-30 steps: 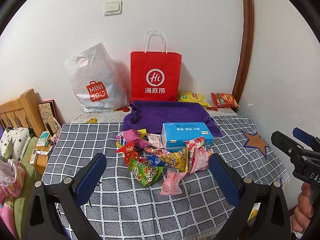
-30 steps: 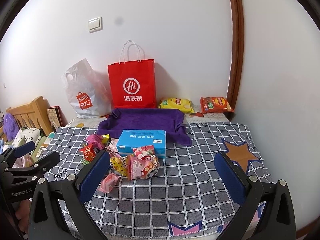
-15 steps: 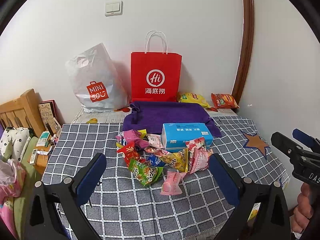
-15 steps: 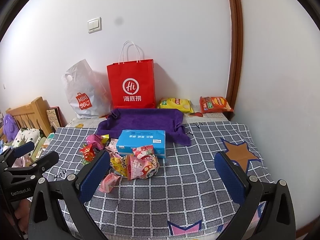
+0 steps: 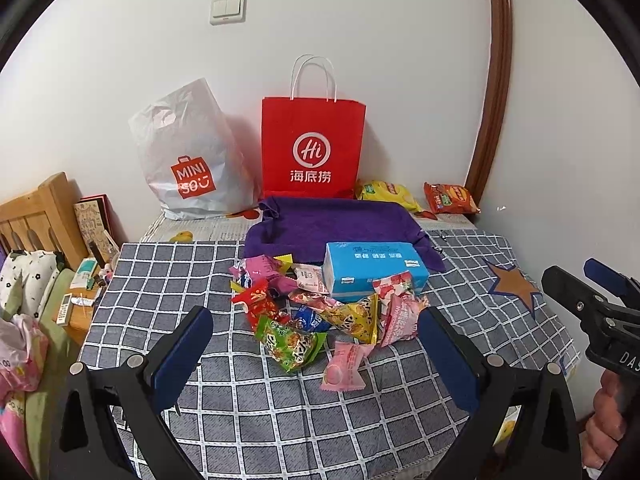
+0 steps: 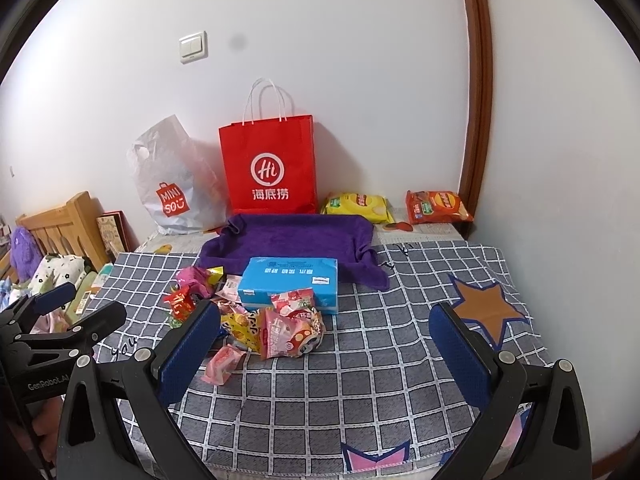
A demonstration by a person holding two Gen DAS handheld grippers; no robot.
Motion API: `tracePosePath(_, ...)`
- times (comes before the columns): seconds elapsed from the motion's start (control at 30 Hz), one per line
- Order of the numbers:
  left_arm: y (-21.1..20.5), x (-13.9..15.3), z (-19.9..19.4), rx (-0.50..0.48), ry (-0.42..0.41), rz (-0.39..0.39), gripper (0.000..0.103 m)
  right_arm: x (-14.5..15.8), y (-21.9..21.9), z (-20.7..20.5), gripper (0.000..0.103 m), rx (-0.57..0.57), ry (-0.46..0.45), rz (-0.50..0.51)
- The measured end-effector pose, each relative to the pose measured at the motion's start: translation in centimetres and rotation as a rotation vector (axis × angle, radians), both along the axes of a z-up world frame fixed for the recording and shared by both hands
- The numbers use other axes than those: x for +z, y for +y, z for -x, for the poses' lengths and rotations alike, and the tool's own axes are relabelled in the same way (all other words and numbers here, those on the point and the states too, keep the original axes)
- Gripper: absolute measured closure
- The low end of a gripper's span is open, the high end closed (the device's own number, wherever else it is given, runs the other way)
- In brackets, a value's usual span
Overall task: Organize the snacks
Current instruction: 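Grasp the green snack packet with the left gripper while the right grasps the pink packet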
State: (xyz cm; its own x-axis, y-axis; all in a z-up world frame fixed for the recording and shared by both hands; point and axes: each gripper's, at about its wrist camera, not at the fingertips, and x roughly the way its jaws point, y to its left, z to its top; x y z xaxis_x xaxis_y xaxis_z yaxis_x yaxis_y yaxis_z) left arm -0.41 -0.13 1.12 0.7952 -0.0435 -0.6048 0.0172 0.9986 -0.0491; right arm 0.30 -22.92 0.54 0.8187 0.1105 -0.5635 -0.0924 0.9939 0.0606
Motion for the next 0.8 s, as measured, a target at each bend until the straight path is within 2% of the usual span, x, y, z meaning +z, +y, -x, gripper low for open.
tracePosePath(0.17, 0.3, -1.1, -1.6, -0.010, 0.035, -0.007, 0.000, -0.9, 0.1, -1.4, 0.000, -0.002, 0.013, -0.003)
tracePosePath(0.27, 0.6, -2.0, -3.0, 0.040, 0.076, -0.038, 0.000, -1.8, 0.0, -2.7, 0.000, -0.012, 0.038, -0.007)
tracePosePath(0.37, 1.2, -2.8, -4.1, 0.029, 0.084, -0.029, 0.000, -2.7, -0.1, -4.1, 0.000, -0.044, 0.061, 0.006)
tracePosePath(0.5, 1.2, -3.8, -5.6, -0.004, 0.091, -0.068, 0.001, -4.6, -0.5, -5.8, 0.000, -0.048, 0.074, 0.015)
tracePosePath(0.63, 1.4, -5.1, -7.0, -0.015, 0.113, -0.055, 0.001, -6.8, -0.7, -7.9, 0.000, -0.022, 0.110, -0.024)
tracePosePath(0.7, 1.7, -6.0, -7.9, -0.008, 0.139, -0.047, 0.001, -7.9, -0.6, -8.8, 0.001, -0.024, 0.130, -0.028)
tracePosePath(0.8, 2.0, -7.4, -9.3, 0.011, 0.190, -0.081, 0.001, -9.9, -0.2, -10.3, 0.001, -0.033, 0.186, -0.030)
